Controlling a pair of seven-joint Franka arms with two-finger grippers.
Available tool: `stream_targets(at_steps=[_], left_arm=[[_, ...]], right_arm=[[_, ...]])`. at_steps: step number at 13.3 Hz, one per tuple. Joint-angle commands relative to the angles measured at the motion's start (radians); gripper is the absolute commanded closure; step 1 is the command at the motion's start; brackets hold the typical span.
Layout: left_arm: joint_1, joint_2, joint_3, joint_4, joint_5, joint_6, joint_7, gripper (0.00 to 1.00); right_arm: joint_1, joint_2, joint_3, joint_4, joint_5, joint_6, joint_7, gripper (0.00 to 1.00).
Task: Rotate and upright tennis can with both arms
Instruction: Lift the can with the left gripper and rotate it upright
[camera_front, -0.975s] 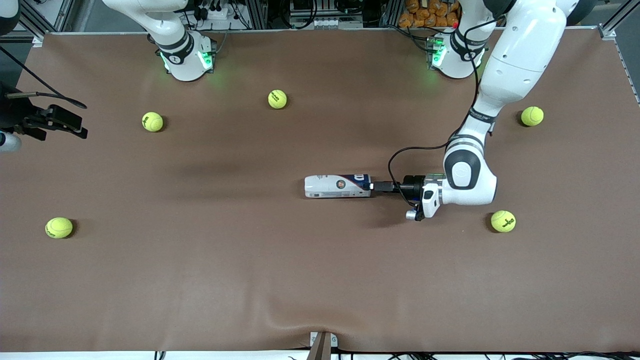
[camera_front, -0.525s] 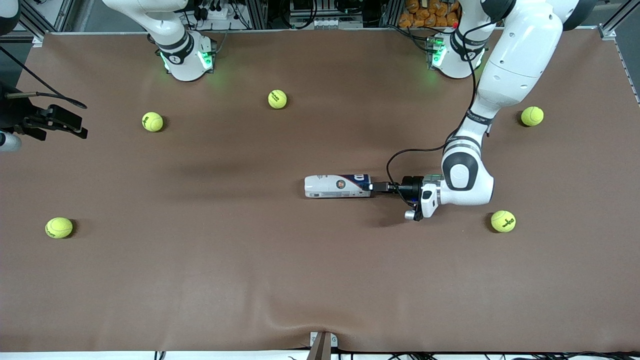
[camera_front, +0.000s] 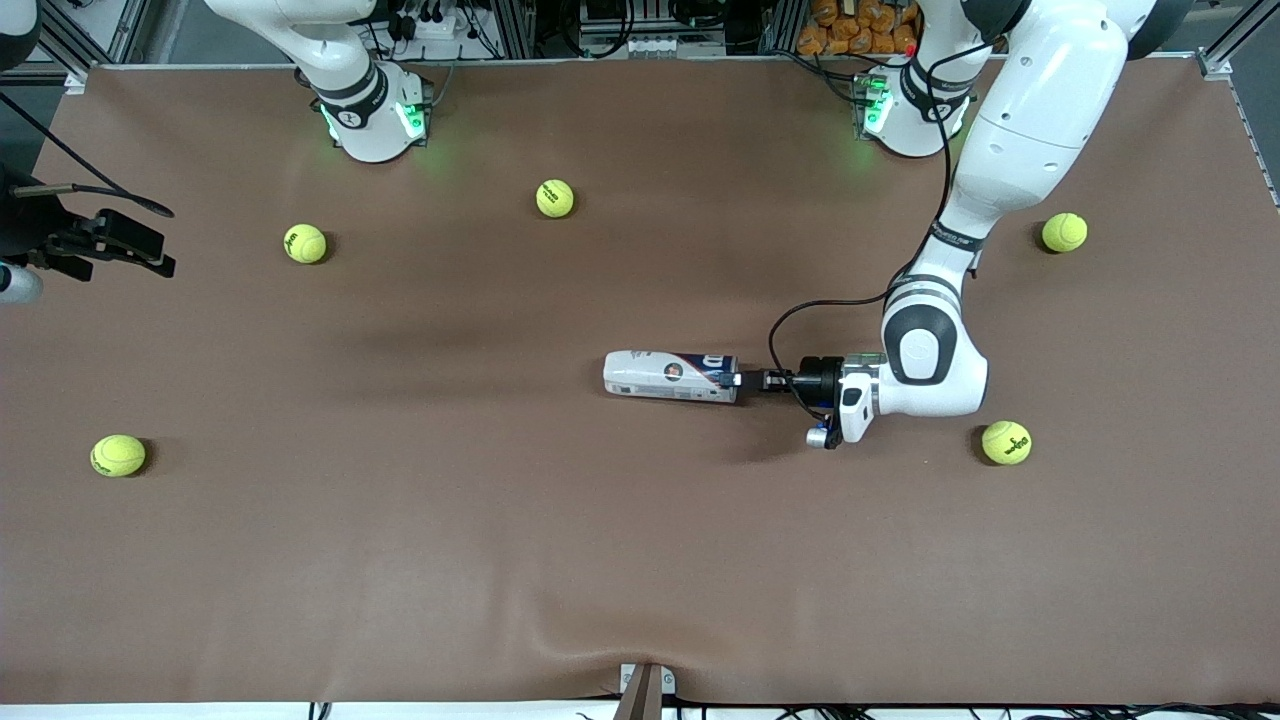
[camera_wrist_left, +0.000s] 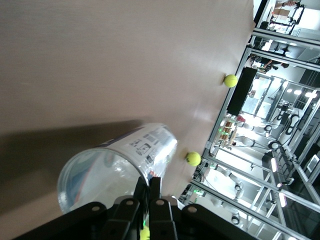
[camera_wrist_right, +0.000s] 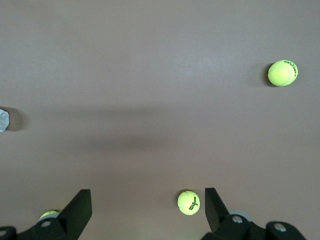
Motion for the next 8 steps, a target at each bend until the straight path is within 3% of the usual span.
stream_targets(at_steps=[1, 8], left_arm=[[-0.051, -0.038, 0.009, 0.038, 0.014, 0.013, -0.123, 1.0], [-0.115, -0.11, 0.009, 0.185, 0.33, 0.013, -0.551, 1.0]], right_arm=[[0.006, -0.025, 0.0, -0.024, -0.012, 0.005, 0.006, 0.0], [0.016, -0.074, 0.0, -0.071, -0.017, 0.003, 0.006, 0.0]])
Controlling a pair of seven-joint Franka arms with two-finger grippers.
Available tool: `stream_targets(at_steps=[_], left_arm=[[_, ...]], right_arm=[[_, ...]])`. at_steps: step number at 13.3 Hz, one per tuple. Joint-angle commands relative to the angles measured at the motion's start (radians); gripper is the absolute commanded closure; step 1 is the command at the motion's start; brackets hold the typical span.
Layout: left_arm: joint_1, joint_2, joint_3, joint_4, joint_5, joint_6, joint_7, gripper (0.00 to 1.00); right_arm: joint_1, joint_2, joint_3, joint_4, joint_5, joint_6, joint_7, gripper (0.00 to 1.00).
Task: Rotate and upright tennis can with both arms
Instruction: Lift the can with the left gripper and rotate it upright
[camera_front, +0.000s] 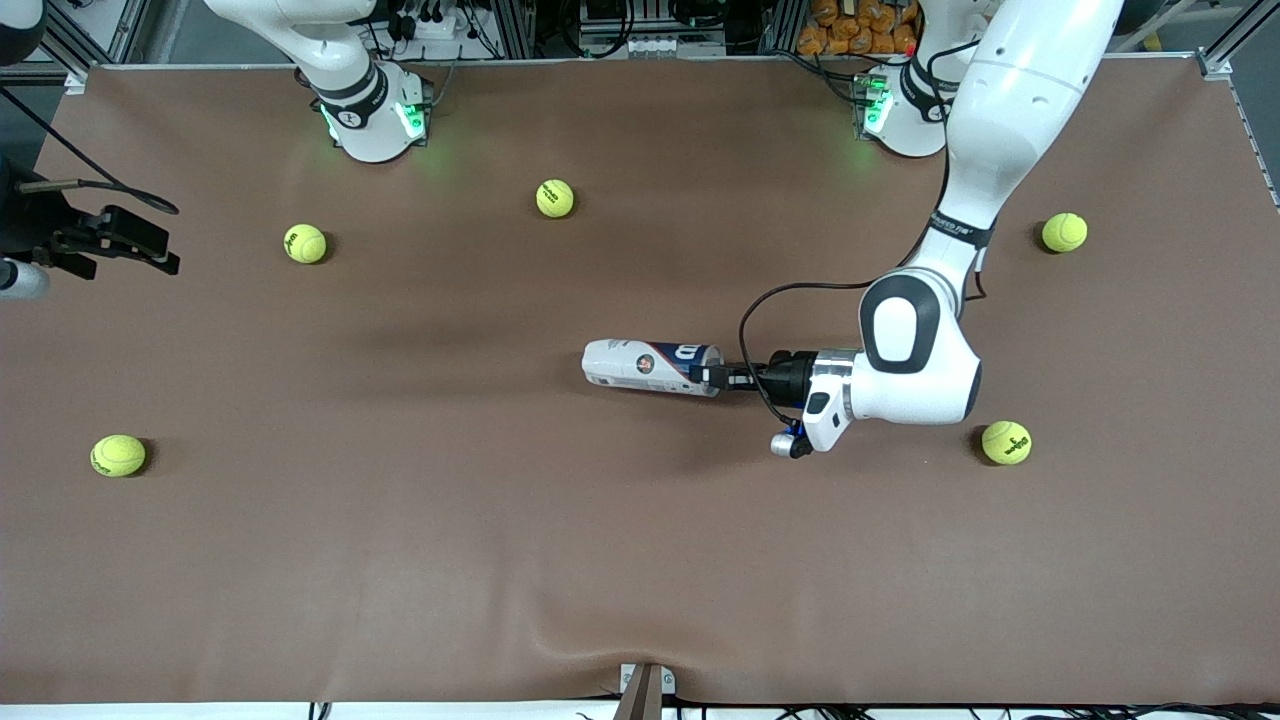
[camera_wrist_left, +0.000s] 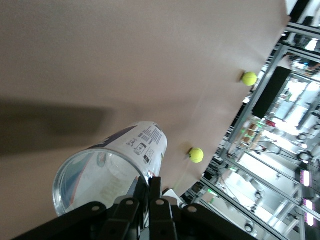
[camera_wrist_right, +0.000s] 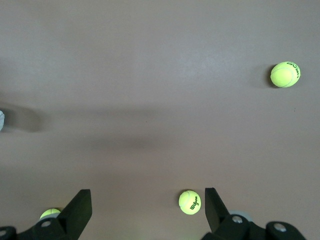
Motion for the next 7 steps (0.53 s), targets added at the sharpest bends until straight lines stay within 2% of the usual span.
stream_targets(at_steps=[1, 5, 7], left_arm=[[-0.032, -0.033, 0.005, 0.05, 0.118, 0.004, -0.164, 1.0], [-0.118, -0.06, 0.005, 0.158, 0.383, 0.004, -0.467, 1.0], [-0.151, -0.06, 0.005, 0.186, 0.45, 0.004, -0.577, 1.0]], right_arm=[[-0.002, -0.053, -0.006, -0.061, -0.018, 0.014, 0.006, 0.0], [0.004, -0.046, -0.003, -0.047, -0.041, 0.02, 0.005, 0.0], [0.046, -0.042, 0.004, -0.014, -0.094, 0.01, 0.009, 0.0]])
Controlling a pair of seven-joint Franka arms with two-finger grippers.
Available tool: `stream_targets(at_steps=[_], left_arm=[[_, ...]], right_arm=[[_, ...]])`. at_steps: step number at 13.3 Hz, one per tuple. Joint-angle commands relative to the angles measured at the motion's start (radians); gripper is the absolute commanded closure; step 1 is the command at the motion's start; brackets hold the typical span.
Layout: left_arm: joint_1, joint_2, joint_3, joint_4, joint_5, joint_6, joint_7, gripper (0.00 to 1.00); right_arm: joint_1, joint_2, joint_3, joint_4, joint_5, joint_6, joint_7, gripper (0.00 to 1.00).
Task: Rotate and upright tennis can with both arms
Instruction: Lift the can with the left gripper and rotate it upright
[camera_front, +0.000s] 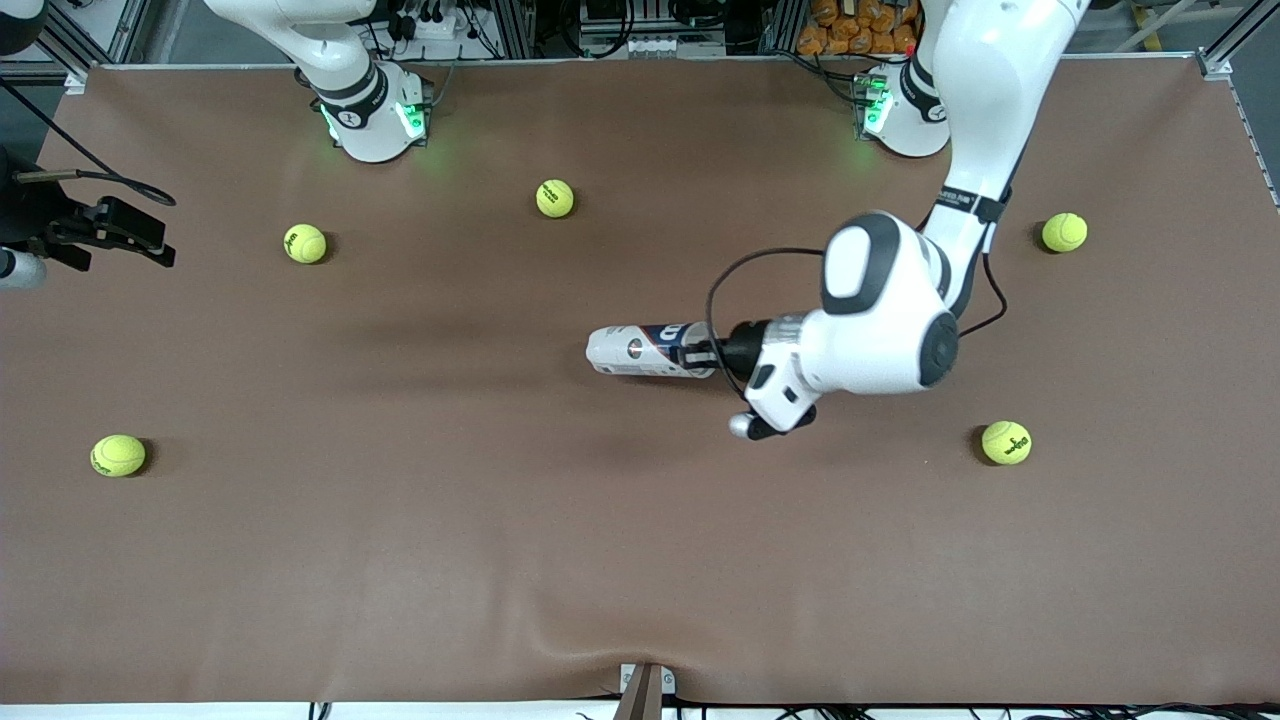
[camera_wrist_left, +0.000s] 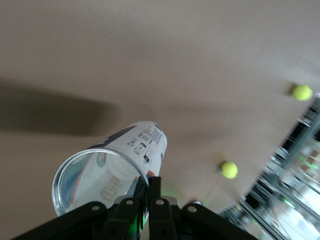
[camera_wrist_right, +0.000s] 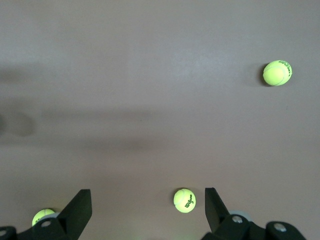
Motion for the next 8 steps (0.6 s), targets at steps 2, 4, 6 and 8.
stream_targets(at_steps=[2, 4, 6, 8], left_arm=[[-0.072, -0.023, 0.01, 0.037, 0.082, 0.003, -0.179, 1.0], [-0.102, -0.027, 0.006, 0.043, 0.192, 0.003, -0.288, 1.0], [-0.161, -0.018, 0.011, 0.06, 0.338, 0.003, -0.397, 1.0], [-0.221, -0.015, 0.013, 0.071, 0.514, 0.003, -0.524, 1.0]], right_arm=[[0.031, -0.018, 0.001, 0.044, -0.074, -0.012, 0.007, 0.0], [0.025, -0.015, -0.001, 0.096, -0.069, -0.067, 0.007, 0.0], [0.028, -0.016, 0.001, 0.109, -0.068, -0.07, 0.007, 0.0], [0.031, -0.013, 0.001, 0.115, -0.068, -0.068, -0.005, 0.0]])
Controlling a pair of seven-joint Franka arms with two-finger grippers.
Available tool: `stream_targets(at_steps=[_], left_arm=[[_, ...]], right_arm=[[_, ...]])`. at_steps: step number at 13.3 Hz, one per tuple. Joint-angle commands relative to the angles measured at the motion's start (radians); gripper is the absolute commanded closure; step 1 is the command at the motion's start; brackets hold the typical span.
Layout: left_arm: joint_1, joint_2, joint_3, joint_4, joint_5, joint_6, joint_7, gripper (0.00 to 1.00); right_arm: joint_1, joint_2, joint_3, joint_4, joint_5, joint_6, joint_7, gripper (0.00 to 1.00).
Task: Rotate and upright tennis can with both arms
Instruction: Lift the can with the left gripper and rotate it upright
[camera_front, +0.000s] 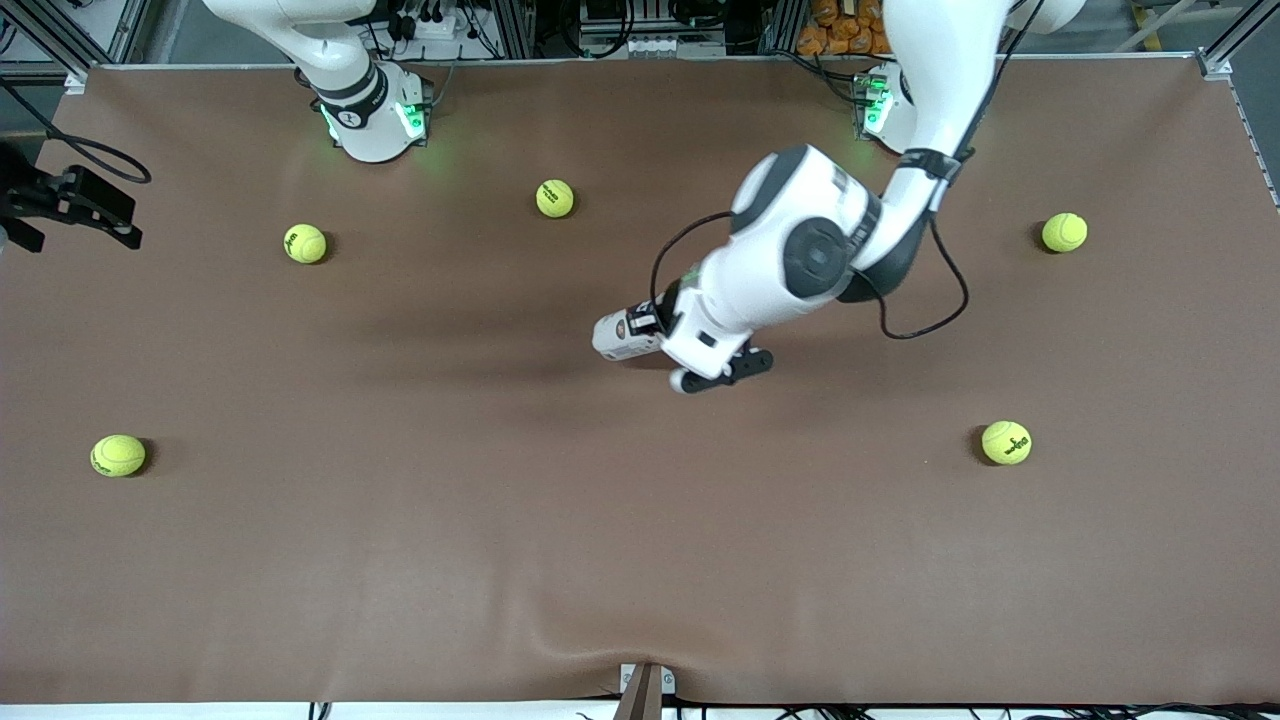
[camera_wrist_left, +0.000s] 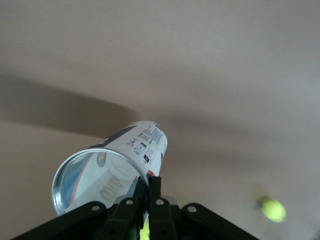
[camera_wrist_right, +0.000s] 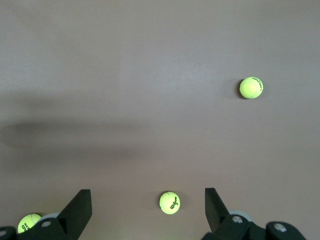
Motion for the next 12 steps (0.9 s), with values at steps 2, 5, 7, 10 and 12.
stream_targets(at_steps=[2, 5, 7, 10, 12], left_arm=[[-0.102, -0.001, 0.015, 0.022, 0.228, -0.024, -0.162, 1.0], [-0.132, 0.004, 0.017, 0.022, 0.288, -0.041, -0.202, 1.0], [-0.158, 0.022, 0.019, 0.03, 0.345, -0.041, -0.248, 1.0], [-0.182, 0.05, 0.018, 0.04, 0.388, -0.041, -0.292, 1.0], [-0.182, 0.065, 0.018, 0.056, 0.388, -0.041, -0.303, 1.0]], right_arm=[[0.005, 0.007, 0.005, 0.01, -0.009, -0.008, -0.039, 0.0], [-0.002, 0.007, 0.003, 0.007, 0.047, -0.003, -0.043, 0.0], [-0.01, 0.007, 0.0, 0.007, 0.075, -0.002, -0.044, 0.0], [-0.008, 0.007, 0.0, 0.005, 0.074, -0.005, -0.044, 0.0], [-0.007, 0.007, 0.0, 0.005, 0.074, -0.005, -0.044, 0.0]])
